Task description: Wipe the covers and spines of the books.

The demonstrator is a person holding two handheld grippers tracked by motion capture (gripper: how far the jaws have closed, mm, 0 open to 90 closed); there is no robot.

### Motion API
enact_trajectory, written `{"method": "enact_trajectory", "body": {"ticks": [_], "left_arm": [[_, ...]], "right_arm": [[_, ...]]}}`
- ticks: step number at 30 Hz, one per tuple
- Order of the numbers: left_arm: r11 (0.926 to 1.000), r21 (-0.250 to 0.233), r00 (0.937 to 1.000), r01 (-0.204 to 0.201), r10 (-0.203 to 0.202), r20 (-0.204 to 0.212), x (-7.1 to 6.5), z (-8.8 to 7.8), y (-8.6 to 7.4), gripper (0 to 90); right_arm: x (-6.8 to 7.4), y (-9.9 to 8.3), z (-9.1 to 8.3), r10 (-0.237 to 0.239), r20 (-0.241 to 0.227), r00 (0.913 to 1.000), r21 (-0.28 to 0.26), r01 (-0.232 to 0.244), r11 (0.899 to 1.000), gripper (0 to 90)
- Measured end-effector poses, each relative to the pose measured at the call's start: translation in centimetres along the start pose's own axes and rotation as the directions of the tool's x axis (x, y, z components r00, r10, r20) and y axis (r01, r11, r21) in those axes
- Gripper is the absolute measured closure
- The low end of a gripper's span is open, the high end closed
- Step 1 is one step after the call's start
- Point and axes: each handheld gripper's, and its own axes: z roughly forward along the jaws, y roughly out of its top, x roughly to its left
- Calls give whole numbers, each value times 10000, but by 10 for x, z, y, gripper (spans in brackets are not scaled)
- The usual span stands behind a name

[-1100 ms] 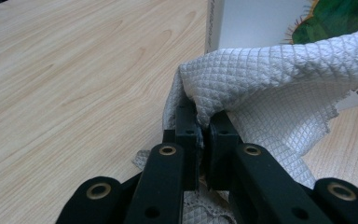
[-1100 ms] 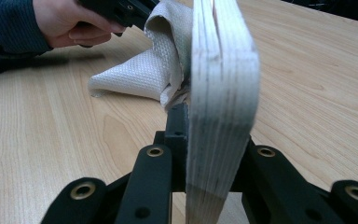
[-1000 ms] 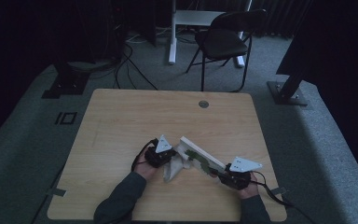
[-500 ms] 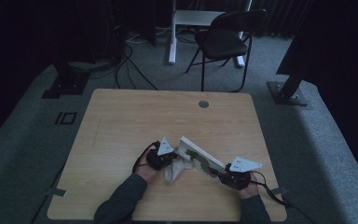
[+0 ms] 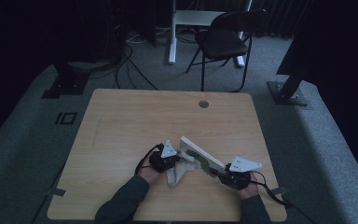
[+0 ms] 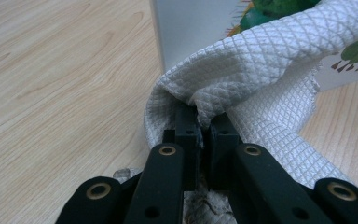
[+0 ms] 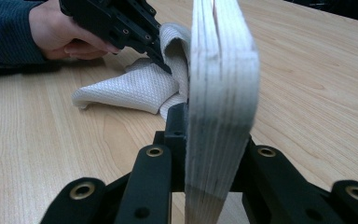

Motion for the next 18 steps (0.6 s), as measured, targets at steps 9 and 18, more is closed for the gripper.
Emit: {"method": "enact_trajectory", "body": {"ticks": [9,18], "left_arm": [[9999,-93,9995,-68,71,306,-9,5,5,861],[9997,-118,9980,-228,235,587,-17,7,7,861]], "right_arm": [[0,0,0,-1,19,10000,5,1,10000,765],[0,0,0,11,-5,10000,14,-11,10000,764]]}}
